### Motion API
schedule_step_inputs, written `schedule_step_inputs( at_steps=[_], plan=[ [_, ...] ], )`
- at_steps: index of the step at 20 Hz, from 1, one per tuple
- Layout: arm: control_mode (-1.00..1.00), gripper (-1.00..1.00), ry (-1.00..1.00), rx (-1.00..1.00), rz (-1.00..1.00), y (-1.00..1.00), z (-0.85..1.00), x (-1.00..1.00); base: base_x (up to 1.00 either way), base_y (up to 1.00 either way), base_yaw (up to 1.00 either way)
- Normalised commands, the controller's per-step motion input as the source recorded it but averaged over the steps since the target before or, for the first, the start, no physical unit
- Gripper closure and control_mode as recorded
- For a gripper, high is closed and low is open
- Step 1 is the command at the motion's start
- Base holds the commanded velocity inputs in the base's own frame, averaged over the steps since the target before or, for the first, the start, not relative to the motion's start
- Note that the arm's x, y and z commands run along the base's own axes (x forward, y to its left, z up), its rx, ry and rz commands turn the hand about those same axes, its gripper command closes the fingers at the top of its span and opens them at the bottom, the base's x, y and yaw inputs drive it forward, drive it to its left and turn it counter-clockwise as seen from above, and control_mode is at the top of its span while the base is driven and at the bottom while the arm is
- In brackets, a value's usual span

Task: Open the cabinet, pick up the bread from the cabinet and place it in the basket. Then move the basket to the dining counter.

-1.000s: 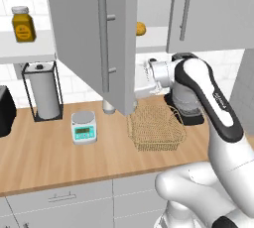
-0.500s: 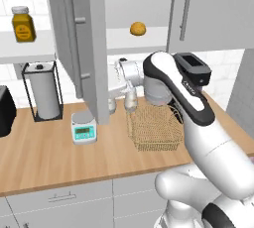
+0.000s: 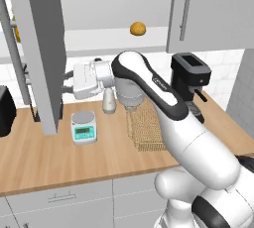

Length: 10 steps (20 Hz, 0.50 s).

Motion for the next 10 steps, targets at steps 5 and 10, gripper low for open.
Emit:
schedule_step_inputs(
  at_steps=[5,10],
  plan=[
    [-1.0,-1.0,0.0,0.0,-0.02,0.05,0.0,0.0,0.0,0.0,0.0],
    [-1.0,-1.0,-0.02,0.0,-0.12,-0.17,0.0,-0.16,0.0,0.0,0.0]
  ],
)
